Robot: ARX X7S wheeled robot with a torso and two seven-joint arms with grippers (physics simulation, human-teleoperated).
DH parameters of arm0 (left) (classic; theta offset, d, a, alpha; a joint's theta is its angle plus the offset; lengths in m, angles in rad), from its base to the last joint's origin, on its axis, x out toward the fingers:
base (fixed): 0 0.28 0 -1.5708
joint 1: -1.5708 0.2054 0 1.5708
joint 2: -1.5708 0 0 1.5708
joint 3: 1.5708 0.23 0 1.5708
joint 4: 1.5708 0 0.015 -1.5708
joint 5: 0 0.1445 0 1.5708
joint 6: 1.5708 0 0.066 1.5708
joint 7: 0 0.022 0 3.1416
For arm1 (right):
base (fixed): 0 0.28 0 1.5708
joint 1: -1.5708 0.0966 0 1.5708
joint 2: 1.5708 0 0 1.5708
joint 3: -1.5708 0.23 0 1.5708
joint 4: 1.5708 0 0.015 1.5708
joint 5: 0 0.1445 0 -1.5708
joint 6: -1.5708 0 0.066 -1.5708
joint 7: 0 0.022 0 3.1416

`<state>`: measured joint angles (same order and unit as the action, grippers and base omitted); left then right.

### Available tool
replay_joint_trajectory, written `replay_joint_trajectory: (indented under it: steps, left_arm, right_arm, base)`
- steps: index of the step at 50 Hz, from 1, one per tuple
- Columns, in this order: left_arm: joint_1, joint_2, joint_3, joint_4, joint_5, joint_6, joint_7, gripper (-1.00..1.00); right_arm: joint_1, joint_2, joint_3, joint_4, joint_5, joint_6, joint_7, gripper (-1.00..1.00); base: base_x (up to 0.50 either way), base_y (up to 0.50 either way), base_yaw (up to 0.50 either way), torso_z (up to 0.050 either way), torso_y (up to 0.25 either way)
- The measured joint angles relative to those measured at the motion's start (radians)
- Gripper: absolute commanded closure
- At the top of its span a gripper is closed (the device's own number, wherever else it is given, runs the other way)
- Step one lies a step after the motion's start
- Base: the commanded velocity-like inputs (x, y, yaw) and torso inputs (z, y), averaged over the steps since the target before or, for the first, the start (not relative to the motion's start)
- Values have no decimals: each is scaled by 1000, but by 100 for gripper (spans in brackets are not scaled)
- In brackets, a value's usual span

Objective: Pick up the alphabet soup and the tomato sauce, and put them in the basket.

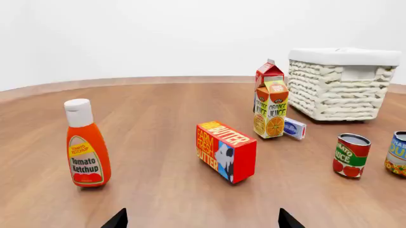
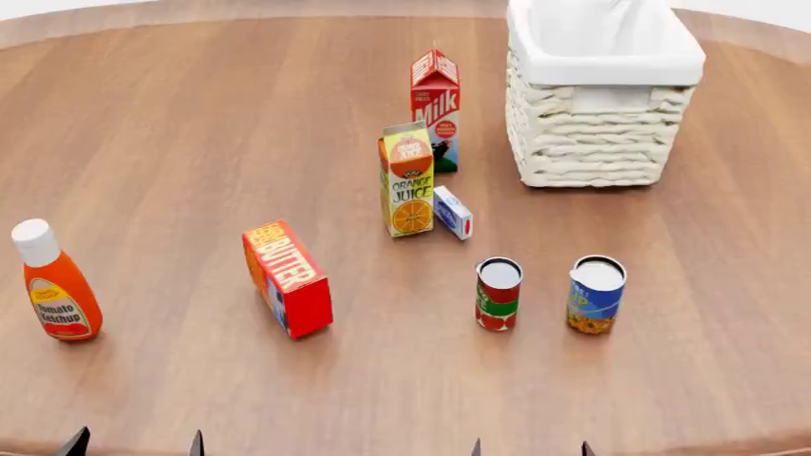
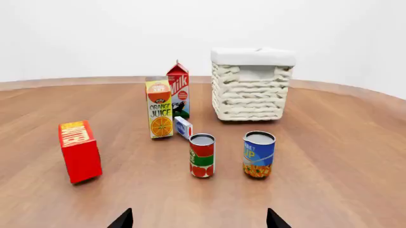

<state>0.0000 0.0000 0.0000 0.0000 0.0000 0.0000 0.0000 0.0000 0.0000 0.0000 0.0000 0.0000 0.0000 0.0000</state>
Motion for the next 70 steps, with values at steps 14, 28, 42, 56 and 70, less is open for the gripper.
replay_joint_trajectory:
  steps: [14, 28, 42, 56, 70]
  left_arm:
    - [-7, -25, 27, 11, -35, -14, -25, -100]
    - [-134, -119, -9, 310, -33, -191, -70, -100]
    - [-290, -190, -77, 615, -81, -387, -80, -100]
    - [-341, -206, -95, 705, -119, -457, -92, -100]
    - [-350, -214, -100, 737, -150, -477, -105, -100]
  right_arm:
    - [10, 24, -24, 15, 36, -15, 32, -100]
    - [174, 84, -5, -288, 84, 212, 99, -100]
    - [375, 138, 14, -619, 136, 493, 138, -100]
    - [432, 158, 10, -709, 157, 571, 157, -100]
    - [434, 165, -5, -734, 167, 581, 169, -100]
  base:
    - [0, 0, 0, 0, 0]
    - [0, 0, 0, 0, 0]
    - [0, 0, 0, 45, 28]
    - [0, 0, 0, 50, 33]
    - [0, 0, 0, 50, 33]
